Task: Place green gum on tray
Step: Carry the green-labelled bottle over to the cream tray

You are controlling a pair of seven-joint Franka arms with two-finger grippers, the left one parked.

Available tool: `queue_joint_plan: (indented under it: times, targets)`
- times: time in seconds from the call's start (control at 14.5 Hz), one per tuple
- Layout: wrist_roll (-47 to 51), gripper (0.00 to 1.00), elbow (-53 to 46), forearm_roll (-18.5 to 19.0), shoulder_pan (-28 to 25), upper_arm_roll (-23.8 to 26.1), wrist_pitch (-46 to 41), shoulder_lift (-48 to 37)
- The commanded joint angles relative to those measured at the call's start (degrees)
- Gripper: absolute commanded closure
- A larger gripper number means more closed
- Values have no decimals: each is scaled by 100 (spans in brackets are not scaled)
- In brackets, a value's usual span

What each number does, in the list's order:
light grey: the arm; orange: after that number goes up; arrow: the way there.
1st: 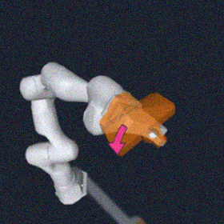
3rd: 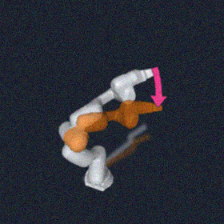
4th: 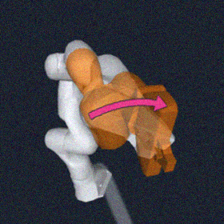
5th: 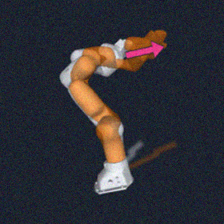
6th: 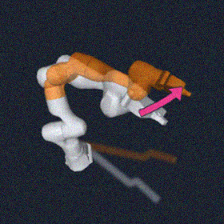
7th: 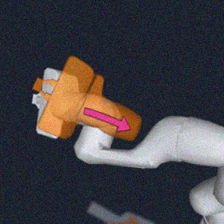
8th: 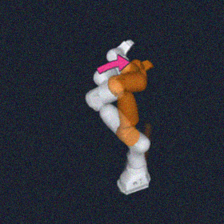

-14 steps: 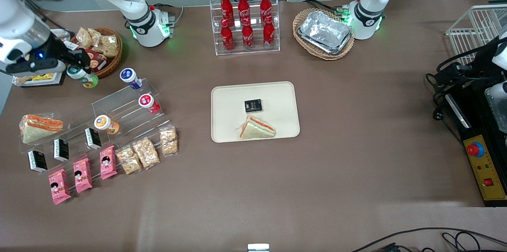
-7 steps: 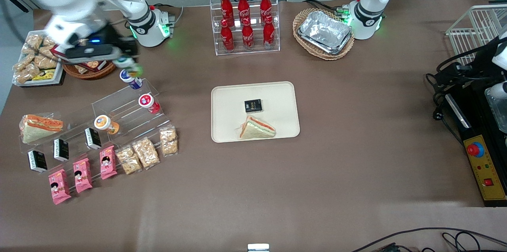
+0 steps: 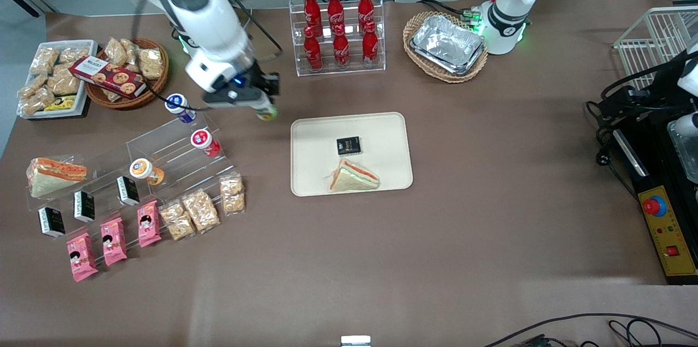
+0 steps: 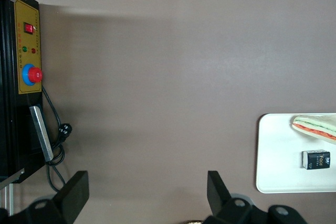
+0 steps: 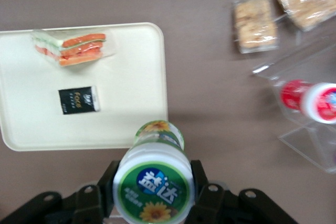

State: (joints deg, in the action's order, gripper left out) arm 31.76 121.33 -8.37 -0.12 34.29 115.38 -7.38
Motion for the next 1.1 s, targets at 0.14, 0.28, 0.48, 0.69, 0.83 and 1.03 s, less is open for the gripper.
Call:
queue_joint_plan:
  times: [0.14, 0.28, 0.48, 0.69, 0.83, 1.03]
  targets:
    - [943, 62, 216, 632, -348, 175, 1415, 1255]
    - [1436, 62, 225, 1134, -471, 175, 1644, 1598]
    - [1596, 62, 514, 1197, -542, 175, 2389, 1958]
    - [1596, 62, 787, 1302, -551, 175, 2911, 2196]
    - [1631, 62, 787, 1390, -551, 166, 2972, 2415]
    - [2086, 62, 779, 1994, -630, 166, 3166, 2758]
